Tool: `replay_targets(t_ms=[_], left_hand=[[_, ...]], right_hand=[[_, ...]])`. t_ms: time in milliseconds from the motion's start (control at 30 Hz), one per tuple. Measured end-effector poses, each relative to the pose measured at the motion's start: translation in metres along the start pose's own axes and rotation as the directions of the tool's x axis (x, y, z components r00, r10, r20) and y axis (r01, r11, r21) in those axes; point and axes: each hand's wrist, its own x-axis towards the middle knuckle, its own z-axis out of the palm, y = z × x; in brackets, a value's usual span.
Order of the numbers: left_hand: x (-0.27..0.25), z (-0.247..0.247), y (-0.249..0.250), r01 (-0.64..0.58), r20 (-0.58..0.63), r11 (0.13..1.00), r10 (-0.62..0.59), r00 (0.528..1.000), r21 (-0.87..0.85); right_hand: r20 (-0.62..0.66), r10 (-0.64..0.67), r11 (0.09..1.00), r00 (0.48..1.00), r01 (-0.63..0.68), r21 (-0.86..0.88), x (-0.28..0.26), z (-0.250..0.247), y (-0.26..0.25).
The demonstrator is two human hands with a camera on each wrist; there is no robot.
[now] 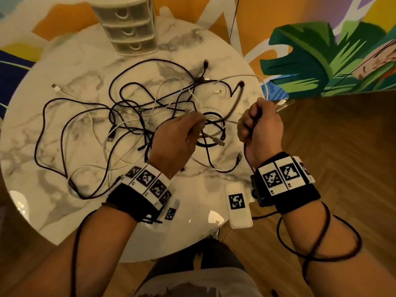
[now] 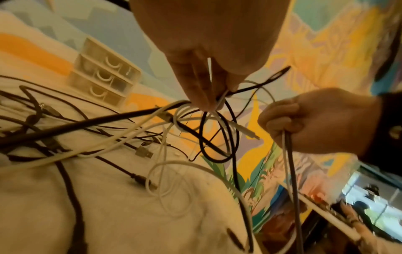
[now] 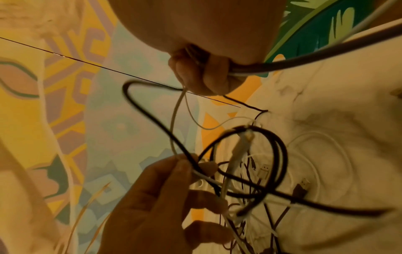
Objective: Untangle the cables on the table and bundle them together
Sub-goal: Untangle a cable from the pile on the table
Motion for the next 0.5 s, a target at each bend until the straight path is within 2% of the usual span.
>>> replay_targets(t_ms=[100, 200, 267, 333, 367, 433, 500], left_hand=[[0.005, -0.004, -0.003, 0.154, 0.001, 0.983, -0.155, 0.988, -0.103], [0.006, -0.011, -0.005, 0.186, 0.041, 0.972, -0.182, 0.982, -0.144], [0.006, -0.018, -0.006, 0.269, 0.053, 0.935, -0.264, 0.963, -0.232], [0.004, -0.024, -0.006, 0.383, 0.161, 0.856, -0.348, 0.924, -0.348], [0.002, -0.026, -0.007, 0.409, 0.224, 0.842, -0.349, 0.91, -0.352], [-0.002, -0.03, -0.008, 0.343, 0.328, 0.92, -0.27, 0.905, -0.19], [-0.005, -0.028, -0.013, 0.201, 0.346, 0.978, -0.208, 0.915, 0.056]], right_hand=[[0.045, 0.057, 0.998, 0.997, -0.058, 0.023, -0.002, 0.002, 0.004], [0.061, 0.069, 0.995, 0.996, -0.073, 0.062, -0.004, 0.004, 0.007], [0.074, 0.075, 0.994, 0.994, -0.081, 0.072, -0.004, 0.005, 0.008], [0.081, 0.069, 0.991, 0.994, -0.078, 0.108, -0.004, 0.008, 0.006], [0.073, 0.061, 0.989, 0.995, -0.07, 0.132, -0.004, 0.011, 0.004], [0.051, 0.035, 0.988, 0.998, -0.042, 0.148, -0.004, 0.018, -0.001], [0.05, -0.004, 0.993, 0.999, -0.002, 0.118, -0.008, 0.024, -0.004]])
